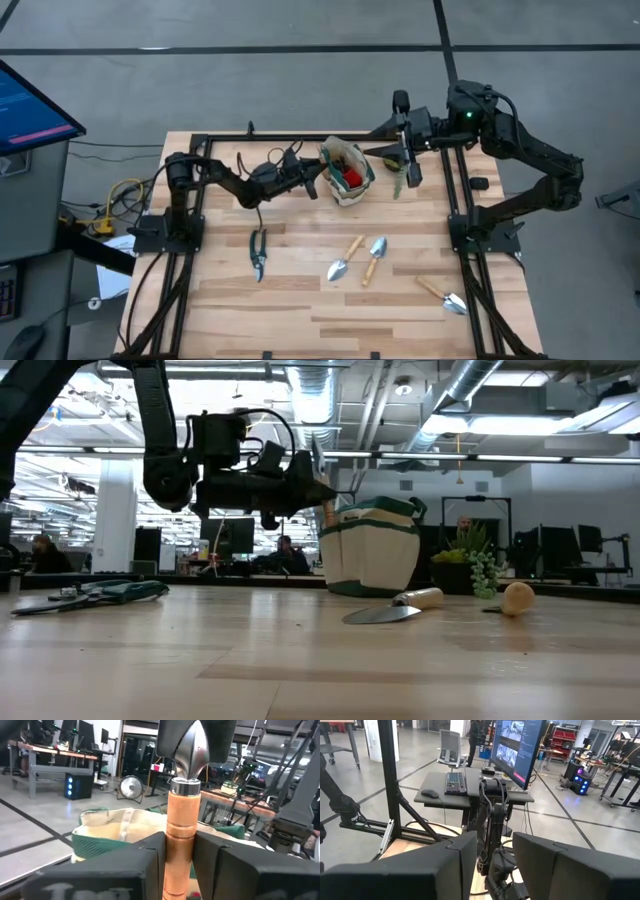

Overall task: Pick & Place Garden tools in Gardening bag
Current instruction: Put the brown trowel into the brown gardening bag

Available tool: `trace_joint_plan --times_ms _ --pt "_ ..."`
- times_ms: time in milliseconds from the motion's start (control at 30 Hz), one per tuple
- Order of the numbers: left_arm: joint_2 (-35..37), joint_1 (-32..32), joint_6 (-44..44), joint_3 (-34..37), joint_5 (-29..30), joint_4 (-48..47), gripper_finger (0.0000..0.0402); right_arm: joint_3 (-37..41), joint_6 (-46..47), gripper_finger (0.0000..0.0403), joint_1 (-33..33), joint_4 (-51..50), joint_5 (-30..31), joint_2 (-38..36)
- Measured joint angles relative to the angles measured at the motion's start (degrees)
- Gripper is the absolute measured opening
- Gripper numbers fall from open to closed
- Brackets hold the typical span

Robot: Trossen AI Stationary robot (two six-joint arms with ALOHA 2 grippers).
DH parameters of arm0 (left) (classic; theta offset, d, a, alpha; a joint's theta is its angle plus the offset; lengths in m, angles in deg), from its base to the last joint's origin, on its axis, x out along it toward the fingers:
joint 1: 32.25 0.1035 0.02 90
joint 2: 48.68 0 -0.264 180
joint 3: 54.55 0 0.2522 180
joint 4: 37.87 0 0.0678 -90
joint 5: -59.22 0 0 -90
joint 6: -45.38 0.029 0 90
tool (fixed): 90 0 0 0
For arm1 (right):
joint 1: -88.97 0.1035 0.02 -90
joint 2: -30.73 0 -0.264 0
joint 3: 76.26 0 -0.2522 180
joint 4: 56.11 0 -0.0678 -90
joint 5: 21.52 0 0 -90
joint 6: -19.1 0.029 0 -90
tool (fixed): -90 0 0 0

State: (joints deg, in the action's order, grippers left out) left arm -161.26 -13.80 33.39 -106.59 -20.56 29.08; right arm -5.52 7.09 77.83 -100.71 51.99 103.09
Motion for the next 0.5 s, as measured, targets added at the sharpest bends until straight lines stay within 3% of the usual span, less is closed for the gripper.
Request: trace_joint_plan --times_ms 500 --pt "-0.04 -0.07 1.1 0.0 0.77 -4.05 0.0048 0.02 -0.56 0.0118 0.04 -0.47 -0.15 0.02"
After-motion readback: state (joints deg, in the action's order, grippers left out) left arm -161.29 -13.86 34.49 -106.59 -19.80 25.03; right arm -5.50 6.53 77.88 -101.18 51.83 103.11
